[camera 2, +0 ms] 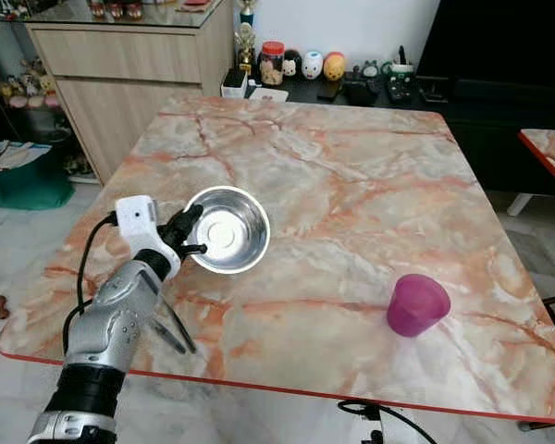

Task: Setting the table

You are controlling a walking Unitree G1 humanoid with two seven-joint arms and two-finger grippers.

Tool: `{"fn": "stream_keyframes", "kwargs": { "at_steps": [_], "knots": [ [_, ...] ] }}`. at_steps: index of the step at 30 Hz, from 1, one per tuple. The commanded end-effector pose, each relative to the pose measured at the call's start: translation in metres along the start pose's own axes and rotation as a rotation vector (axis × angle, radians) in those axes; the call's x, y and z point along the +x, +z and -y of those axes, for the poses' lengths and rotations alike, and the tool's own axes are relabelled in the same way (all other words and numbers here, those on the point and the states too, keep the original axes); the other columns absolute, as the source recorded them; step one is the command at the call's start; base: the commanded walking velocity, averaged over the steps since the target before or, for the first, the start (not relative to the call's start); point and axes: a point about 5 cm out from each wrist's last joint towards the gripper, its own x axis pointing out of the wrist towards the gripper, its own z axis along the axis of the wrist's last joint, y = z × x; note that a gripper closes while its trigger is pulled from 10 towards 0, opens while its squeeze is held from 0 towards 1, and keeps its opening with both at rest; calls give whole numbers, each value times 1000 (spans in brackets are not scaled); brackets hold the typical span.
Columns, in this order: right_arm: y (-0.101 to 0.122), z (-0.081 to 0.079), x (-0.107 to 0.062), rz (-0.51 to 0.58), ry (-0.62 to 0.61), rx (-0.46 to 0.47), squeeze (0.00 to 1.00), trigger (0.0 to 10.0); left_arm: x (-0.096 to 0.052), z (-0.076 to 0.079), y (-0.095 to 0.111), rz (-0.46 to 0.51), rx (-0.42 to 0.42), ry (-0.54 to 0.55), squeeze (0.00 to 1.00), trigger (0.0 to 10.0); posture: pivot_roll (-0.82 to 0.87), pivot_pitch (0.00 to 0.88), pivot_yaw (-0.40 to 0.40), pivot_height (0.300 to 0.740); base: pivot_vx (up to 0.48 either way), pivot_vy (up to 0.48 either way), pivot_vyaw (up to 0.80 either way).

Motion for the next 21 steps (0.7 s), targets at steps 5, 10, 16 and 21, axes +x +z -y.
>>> {"fn": "stream_keyframes", "kwargs": {
  "at_steps": [5, 10, 16, 21],
  "knots": [
    [1, 2, 0, 10, -7, 13, 0, 10000, -7, 2, 13, 96, -39, -17, 0, 10000, 106, 0, -41, 740, 0, 0, 0],
    [1, 3, 0, 25, -22, 28, 0, 10000, -16, 5, 14, 119, -18, -31, 0, 10000, 112, 0, -48, 740, 0, 0, 0],
    [1, 3, -1, 29, -19, 27, 0, 10000, -15, 7, 15, 126, 3, -34, 0, 10000, 112, 0, -50, 740, 0, 0, 0],
    [1, 4, -1, 31, -17, 27, 0, 10000, -15, 10, 15, 139, -8, -41, 0, 10000, 103, 0, -47, 740, 0, 0, 0]
  ]
}}
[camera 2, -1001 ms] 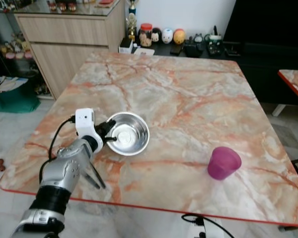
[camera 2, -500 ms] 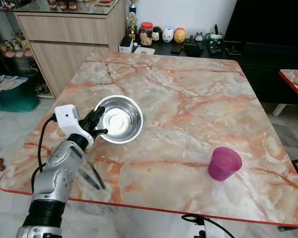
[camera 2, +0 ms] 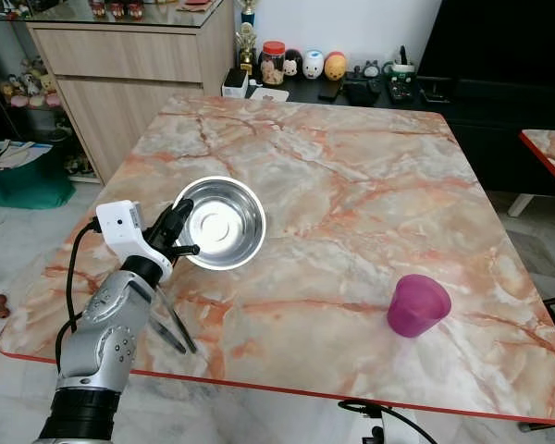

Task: Setting the table

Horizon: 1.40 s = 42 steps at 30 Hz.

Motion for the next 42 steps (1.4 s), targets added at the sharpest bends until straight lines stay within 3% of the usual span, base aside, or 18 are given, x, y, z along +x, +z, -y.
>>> {"fn": "stream_keyframes", "kwargs": {
  "at_steps": [1, 14, 42],
  "knots": [
    [-1, 3, -1, 3, -7, 12, 0, 10000, 0, 6, 10, 53, 9, -26, 0, 10000, 102, 0, -47, 740, 0, 0, 0],
    [-3, 3, -1, 0, -5, 11, 0, 10000, -1, 9, 8, 47, 26, -37, 0, 10000, 107, 0, -48, 740, 0, 0, 0],
    [-2, 3, -1, 4, -4, 14, 0, 10000, 1, 10, 11, 54, 48, -33, 0, 10000, 108, 0, -53, 740, -304, 0, 0]
  ]
}}
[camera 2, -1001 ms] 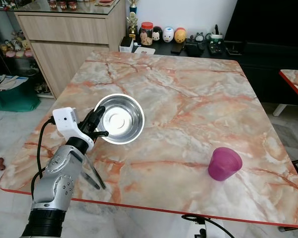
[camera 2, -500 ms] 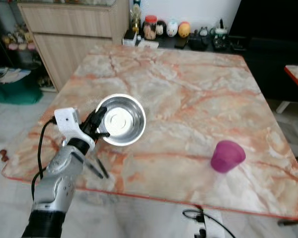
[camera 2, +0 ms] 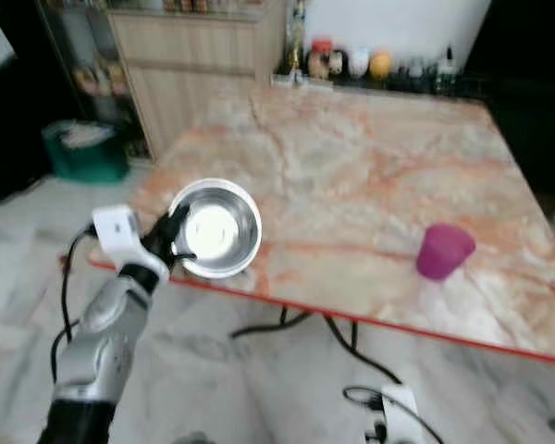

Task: Setting the table

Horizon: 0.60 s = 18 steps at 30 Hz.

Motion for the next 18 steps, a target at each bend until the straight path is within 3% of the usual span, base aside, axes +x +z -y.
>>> {"fn": "stream_keyframes", "kwargs": {
  "at_steps": [1, 8, 18],
  "knots": [
    [-6, 1, -1, -17, -5, 15, 0, 10000, 1, 2, 6, 20, 25, -8, 0, 10000, 109, 0, -53, 740, -311, 0, 0],
    [-5, 1, -1, -17, -4, 14, 0, 10000, 2, 2, 8, 26, 30, -7, 0, 10000, 111, 0, -57, 740, -292, 0, 0],
    [-5, 1, -1, -16, -4, 13, 0, 10000, 3, -1, 10, 34, 33, 6, 0, 10000, 113, 0, -58, 740, 0, 0, 0]
  ]
}}
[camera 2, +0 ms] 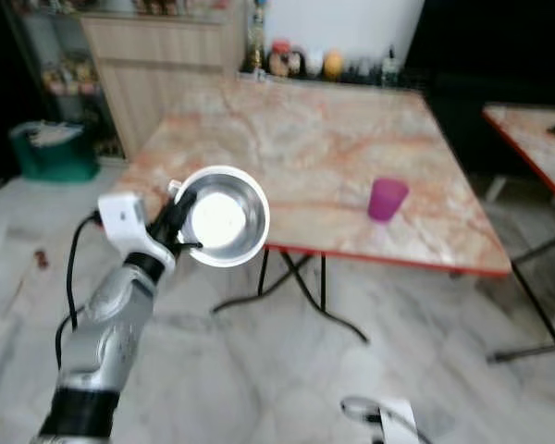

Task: Setting the table

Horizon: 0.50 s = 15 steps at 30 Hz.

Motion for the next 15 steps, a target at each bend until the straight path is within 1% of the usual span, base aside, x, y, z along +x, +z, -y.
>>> {"fn": "stream_keyframes", "kwargs": {
  "at_steps": [1, 8, 10, 12, 15],
  "knots": [
    [10, 3, 1, 30, -9, 6, 0, 10000, 1, 3, 5, 26, 2, -4, 0, 10000, 113, 0, -58, 740, 0, 0, 0],
    [10, 3, 1, 30, -10, 4, 0, 10000, 1, 4, 5, 25, 10, -6, 0, 10000, 112, 0, -60, 740, 0, 0, 0],
    [10, 4, 1, 30, -10, 3, 0, 10000, 1, 4, 4, 16, 44, -13, 0, 10000, 112, 0, -60, 740, 0, 0, 0],
    [10, 4, 1, 30, -10, 3, 0, 10000, 1, 5, 4, 16, 51, -13, 0, 10000, 112, 0, -60, 740, 0, 0, 0],
    [10, 4, 1, 30, -10, 2, 0, 10000, 1, 5, 3, 14, 57, -16, 0, 10000, 112, 0, -60, 740, 0, -371, 0]
  ]
}}
